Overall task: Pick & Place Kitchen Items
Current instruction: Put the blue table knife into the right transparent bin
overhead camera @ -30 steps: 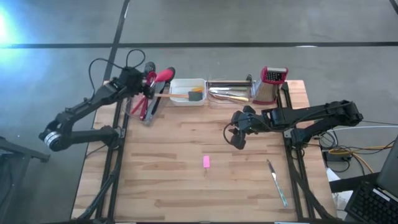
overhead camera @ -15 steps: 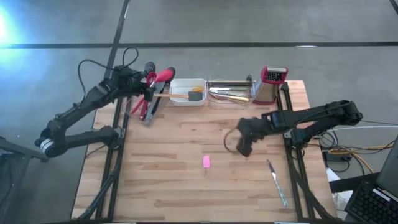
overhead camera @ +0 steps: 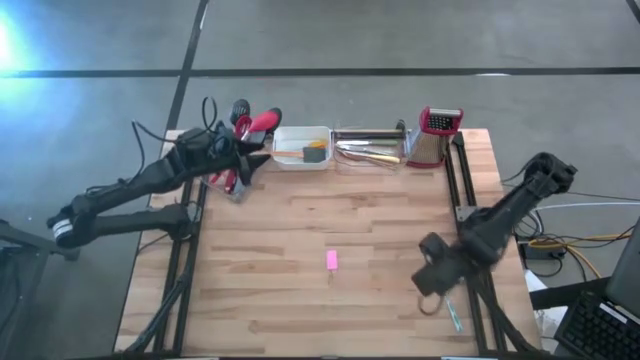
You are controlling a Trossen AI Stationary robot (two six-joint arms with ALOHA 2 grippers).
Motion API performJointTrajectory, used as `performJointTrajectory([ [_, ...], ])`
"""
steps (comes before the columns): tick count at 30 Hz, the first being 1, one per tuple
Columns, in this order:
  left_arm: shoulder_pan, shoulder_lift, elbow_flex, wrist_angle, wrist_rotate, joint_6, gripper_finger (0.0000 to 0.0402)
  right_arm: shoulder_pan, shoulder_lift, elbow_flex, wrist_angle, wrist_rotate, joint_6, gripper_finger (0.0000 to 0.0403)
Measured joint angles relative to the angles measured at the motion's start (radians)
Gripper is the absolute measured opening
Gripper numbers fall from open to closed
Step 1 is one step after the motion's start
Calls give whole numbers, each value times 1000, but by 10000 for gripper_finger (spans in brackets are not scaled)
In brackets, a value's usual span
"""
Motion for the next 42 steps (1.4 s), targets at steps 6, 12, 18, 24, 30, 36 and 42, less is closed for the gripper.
performJointTrajectory([
  [6,-6,0,-28,48,-4,0,236,195,4,-2,77,8,333,125],
  [12,-6,0,-28,74,-4,1,236,280,86,-7,71,-35,462,126],
  [18,-6,0,-28,91,-4,-2,236,282,198,-8,116,-184,440,132],
  [24,-6,2,-28,106,-3,-16,236,282,264,-8,180,-187,411,134],
  [30,-6,2,-28,106,-3,-17,236,282,298,-10,202,-201,407,125],
  [36,-6,3,-28,105,-3,-18,236,282,330,-20,214,-216,396,117],
  [42,-6,3,-28,104,-3,-18,236,280,361,-37,233,-282,371,106],
])
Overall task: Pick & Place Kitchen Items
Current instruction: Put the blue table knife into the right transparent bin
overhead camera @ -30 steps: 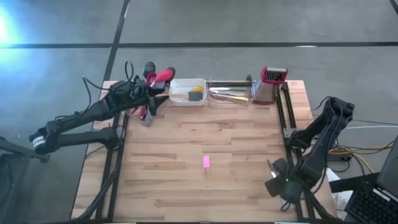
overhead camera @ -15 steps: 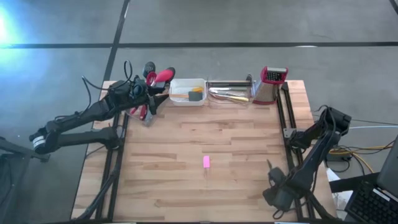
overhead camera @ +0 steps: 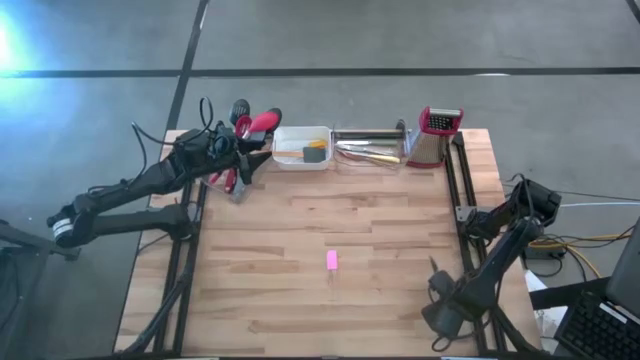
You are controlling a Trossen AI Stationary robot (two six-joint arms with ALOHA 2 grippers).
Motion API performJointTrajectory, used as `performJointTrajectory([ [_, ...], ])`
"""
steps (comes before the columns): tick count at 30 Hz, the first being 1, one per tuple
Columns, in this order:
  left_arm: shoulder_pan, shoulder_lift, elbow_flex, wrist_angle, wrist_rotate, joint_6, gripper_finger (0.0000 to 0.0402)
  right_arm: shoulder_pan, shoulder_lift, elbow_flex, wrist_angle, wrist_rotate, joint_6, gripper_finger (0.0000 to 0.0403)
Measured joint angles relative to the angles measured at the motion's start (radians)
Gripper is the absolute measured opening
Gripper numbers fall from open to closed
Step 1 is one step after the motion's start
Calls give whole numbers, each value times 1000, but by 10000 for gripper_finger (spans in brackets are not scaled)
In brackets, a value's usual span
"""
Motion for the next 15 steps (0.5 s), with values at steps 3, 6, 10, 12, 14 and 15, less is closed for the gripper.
performJointTrajectory([
  [3,0,0,0,-1,0,0,236,-1,5,-18,35,-35,-12,101],
  [6,0,0,0,-1,1,0,236,-8,12,-30,51,-73,-21,95],
  [10,-1,0,0,-1,3,0,236,-13,14,-43,66,-81,-39,88],
  [12,-1,0,0,-1,5,0,236,-21,16,-53,71,-81,-53,85],
  [14,-1,0,0,-1,6,0,236,-31,20,-69,79,-79,-73,83],
  [15,-1,0,0,-1,6,0,236,-38,17,-78,90,-80,-82,82],
])
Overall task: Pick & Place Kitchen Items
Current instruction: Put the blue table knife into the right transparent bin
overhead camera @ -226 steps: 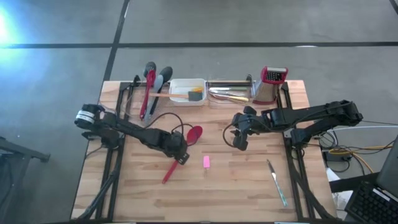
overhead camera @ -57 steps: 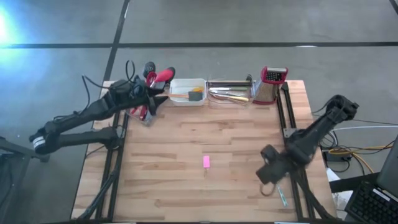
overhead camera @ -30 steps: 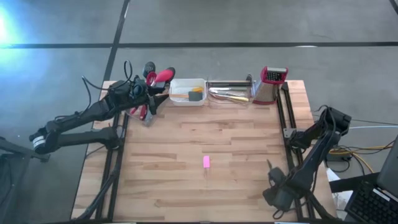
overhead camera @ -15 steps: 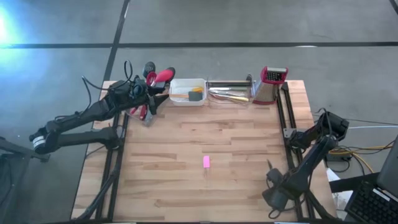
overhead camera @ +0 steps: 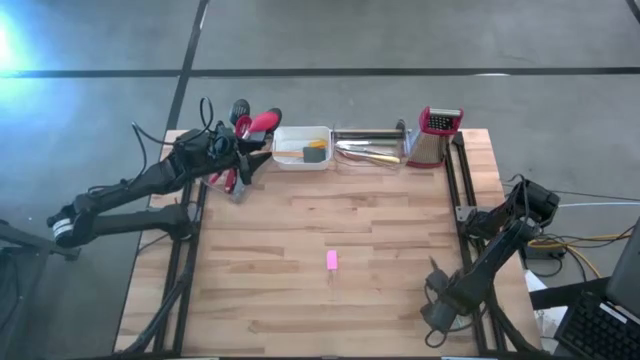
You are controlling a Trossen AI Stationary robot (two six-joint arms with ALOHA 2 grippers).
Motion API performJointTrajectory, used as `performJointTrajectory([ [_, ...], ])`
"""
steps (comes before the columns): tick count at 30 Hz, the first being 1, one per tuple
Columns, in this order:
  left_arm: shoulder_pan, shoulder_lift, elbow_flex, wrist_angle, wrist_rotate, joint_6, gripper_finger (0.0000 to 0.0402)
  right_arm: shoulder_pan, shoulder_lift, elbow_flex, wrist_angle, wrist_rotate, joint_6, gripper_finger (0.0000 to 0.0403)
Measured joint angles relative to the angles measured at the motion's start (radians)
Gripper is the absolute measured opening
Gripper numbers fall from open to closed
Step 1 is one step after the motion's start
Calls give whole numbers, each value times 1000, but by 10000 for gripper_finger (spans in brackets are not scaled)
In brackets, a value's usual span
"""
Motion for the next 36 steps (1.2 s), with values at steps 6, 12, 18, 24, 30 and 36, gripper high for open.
performJointTrajectory([
  [6,0,0,0,0,6,-2,236,-64,-3,-44,43,-25,-117,85],
  [12,0,0,0,0,26,-6,236,-115,-1,-45,50,-42,-234,47],
  [18,0,0,0,0,27,-6,236,-128,-1,-46,52,-66,-265,17],
  [24,0,0,0,0,27,-5,236,-129,-38,-30,74,-4,-289,14],
  [30,0,0,0,0,27,-3,236,-131,-100,0,63,148,-277,13],
  [36,1,0,0,1,27,-3,236,-150,-135,8,55,255,-290,12],
])
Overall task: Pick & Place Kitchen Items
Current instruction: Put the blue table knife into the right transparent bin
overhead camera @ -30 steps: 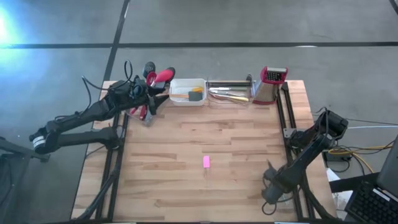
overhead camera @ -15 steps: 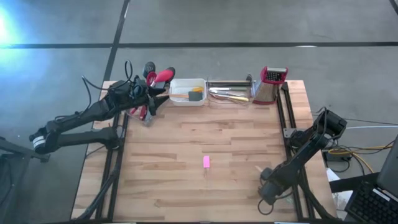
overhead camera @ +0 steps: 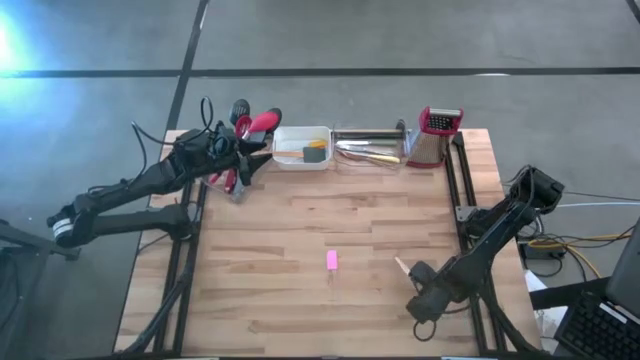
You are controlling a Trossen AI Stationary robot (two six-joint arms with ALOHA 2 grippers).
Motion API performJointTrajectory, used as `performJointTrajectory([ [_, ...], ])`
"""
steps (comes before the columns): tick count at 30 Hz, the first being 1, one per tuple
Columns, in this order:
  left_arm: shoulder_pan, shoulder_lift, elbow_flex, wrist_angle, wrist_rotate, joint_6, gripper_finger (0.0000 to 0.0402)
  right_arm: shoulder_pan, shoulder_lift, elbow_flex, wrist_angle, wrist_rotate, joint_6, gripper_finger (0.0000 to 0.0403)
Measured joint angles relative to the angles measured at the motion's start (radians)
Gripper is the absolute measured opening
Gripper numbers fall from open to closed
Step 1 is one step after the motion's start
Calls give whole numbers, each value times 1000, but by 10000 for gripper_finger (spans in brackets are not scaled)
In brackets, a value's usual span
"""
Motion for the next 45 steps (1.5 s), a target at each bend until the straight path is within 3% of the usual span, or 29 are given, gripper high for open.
performJointTrajectory([
  [7,0,0,0,3,0,0,236,-117,-10,0,-53,119,-196,11],
  [17,-1,-1,0,21,0,-2,236,-476,-36,49,-204,184,-721,11],
  [29,-1,-1,0,22,0,-4,236,-929,-61,326,-322,455,-1357,11],
  [37,-1,-1,0,30,0,-4,236,-1212,32,542,-293,468,-1719,11],
  [45,-1,-1,0,30,0,-2,236,-1382,189,684,-285,459,-1983,11],
])
